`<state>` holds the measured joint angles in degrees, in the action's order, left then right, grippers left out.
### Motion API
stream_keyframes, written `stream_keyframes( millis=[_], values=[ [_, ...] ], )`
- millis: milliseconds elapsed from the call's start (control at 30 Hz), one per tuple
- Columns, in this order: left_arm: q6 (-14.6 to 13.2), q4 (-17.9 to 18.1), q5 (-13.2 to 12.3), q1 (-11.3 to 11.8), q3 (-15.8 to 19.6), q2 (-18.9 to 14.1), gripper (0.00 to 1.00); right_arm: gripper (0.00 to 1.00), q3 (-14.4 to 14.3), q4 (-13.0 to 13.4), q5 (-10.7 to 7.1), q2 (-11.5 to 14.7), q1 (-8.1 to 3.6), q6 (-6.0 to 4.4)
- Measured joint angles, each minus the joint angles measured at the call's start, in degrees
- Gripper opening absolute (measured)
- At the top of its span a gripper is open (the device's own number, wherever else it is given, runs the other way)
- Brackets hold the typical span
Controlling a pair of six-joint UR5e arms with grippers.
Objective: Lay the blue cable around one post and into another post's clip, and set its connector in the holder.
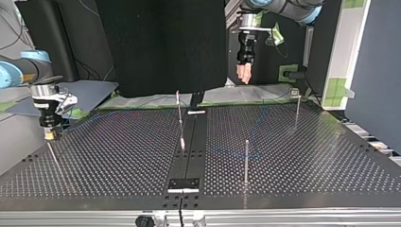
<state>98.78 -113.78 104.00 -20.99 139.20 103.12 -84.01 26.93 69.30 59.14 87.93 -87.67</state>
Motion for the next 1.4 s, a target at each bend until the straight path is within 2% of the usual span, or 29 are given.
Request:
stream_keyframes(
  millis=[333, 633, 1400],
  values=[
    [0.4, -1.6, -0.3, 0.0, -0.1, 0.0, 1.00, 0.79, 0.1, 0.0, 0.02, 0.0, 0.02, 0.00],
    [0.4, -2.6, -1.6, -0.1, -0.1, 0.0, 1.00, 0.79, 0.1, 0.0, 0.01, 0.0, 0.02, 0.00],
    [0.4, -3.0, -1.7, -0.1, -0.8, 0.0, 1.00, 0.79, 0.1, 0.0, 0.01, 0.0, 0.03, 0.00]
  ],
)
